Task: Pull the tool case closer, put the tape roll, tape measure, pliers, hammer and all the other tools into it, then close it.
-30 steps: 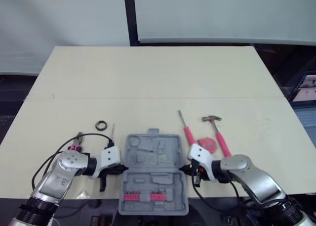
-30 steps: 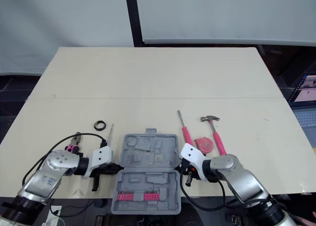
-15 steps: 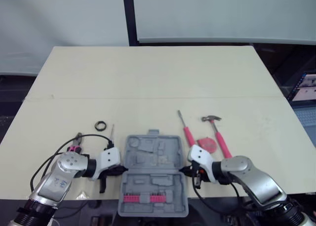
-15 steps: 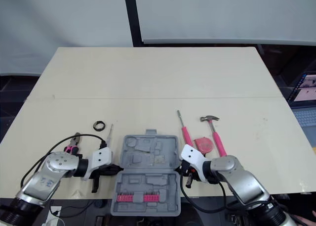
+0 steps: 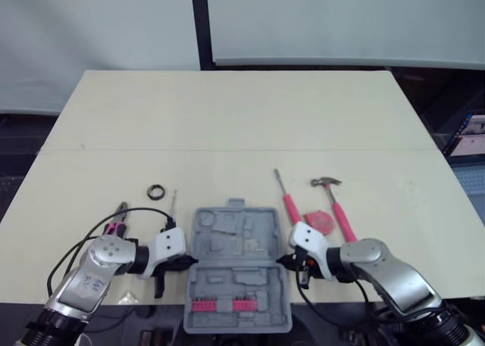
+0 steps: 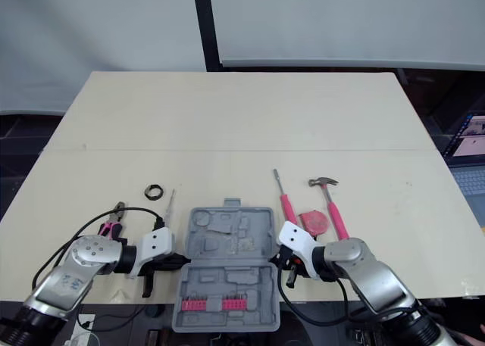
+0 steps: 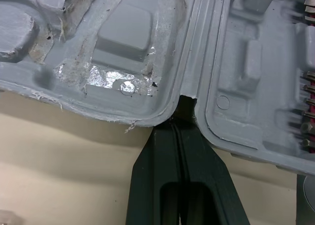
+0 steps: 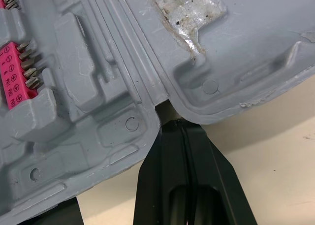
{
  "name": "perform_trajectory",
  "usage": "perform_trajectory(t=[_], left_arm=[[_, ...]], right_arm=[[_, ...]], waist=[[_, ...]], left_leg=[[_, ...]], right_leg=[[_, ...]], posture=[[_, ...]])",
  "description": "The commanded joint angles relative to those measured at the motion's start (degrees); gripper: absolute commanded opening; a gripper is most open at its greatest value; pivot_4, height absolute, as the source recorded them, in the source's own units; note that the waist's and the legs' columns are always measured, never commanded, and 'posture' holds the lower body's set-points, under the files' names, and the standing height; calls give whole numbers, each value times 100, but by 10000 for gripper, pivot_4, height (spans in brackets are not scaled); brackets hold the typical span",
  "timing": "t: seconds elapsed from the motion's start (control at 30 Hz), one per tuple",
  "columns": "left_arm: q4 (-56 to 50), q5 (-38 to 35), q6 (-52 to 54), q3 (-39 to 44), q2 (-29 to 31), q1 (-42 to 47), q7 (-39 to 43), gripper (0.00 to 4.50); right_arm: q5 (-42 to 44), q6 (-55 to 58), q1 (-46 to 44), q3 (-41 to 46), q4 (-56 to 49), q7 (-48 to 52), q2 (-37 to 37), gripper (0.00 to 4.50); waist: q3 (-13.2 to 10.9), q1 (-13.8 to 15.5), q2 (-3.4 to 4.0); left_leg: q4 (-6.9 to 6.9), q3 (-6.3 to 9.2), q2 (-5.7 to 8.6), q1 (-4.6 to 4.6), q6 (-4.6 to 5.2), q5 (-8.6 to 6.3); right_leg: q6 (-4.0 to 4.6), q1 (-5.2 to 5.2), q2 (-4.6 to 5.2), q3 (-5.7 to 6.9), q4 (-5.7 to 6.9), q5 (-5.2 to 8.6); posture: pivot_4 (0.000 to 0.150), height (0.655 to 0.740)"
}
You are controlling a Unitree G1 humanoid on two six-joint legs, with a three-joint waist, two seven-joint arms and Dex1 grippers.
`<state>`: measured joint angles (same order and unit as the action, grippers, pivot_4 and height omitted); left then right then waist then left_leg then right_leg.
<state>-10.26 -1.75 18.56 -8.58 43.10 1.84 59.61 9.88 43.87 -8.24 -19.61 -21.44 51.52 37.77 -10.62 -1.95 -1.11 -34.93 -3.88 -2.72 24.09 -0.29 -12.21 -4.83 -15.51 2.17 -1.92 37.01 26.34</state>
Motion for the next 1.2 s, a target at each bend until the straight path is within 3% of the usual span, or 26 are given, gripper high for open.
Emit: perform_trajectory(t=[0.03, 0.23, 0.4, 0.5, 0.67, 0.73, 0.97, 1.2], left_arm=[[111, -6, -56, -165, -3, -30, 11, 0], [-88, -401, -185, 536, 445, -388, 173, 0], [-290, -1762, -3, 2188, 695, -1116, 657, 0], [-303, -2642, 931, 3433, 883, -1571, 846, 9041], [278, -3293, 2088, 5155, 1128, -2278, 907, 34407], [883, -3082, 1900, 5533, 1135, -2346, 721, 44760], [3059, -2265, 425, 5885, 1486, -2216, 410, 44941], [3650, -2187, -99, 5749, 1592, -2013, 456, 44941]], right_arm=[[127, -49, -1, 56, -213, -1, 15, 296], [423, 311, 248, 878, -715, 59, 674, 296], [1590, 426, 1070, 2865, -1180, 608, 1122, 296], [2000, 433, 1688, 4191, -959, 1038, 1404, 8927], [1829, -77, 2524, 5825, 78, 1498, 1823, 33773], [1728, -299, 2673, 6225, 559, 1552, 1900, 44118], [1365, -1184, 2931, 6786, 1801, 1611, 1994, 44626], [1331, -1537, 2748, 6628, 2327, 1503, 1974, 44626]], waist=[[0, 5, 0], [-1, 12, 0], [-3, 17, -1], [-5, 22, -4], [-7, 12, -8], [-7, 1, -8], [-4, -44, -12], [-3, -125, -12]], left_leg=[[0, 0, 0, 0, 0, 0], [1, -1, 0, 4, 0, -3], [17, -1, -2, 6, -2, -6], [24, -1, -1, 5, -1, -7], [25, -3, 5, 1, 10, -13], [27, -4, 4, -3, 11, -14], [72, -18, 4, -5, 7, -16], [89, -24, 5, -7, 6, -17]], right_leg=[[0, 0, 0, 0, -1, 0], [0, -2, 2, 0, -4, 0], [3, -4, 1, 4, -13, 1], [6, -1, 2, 3, -23, 3], [6, 10, 7, 1, -50, 2], [7, 9, 7, -1, -50, 2], [17, -1, 12, -10, -87, 2], [18, -2, 21, -10, -94, 2]], posture=[[1500, 7400], [1500, 7400], [1500, 7400], [1500, 7400], [1500, 7400], [1500, 7400], [1500, 7400], [1500, 7400]])
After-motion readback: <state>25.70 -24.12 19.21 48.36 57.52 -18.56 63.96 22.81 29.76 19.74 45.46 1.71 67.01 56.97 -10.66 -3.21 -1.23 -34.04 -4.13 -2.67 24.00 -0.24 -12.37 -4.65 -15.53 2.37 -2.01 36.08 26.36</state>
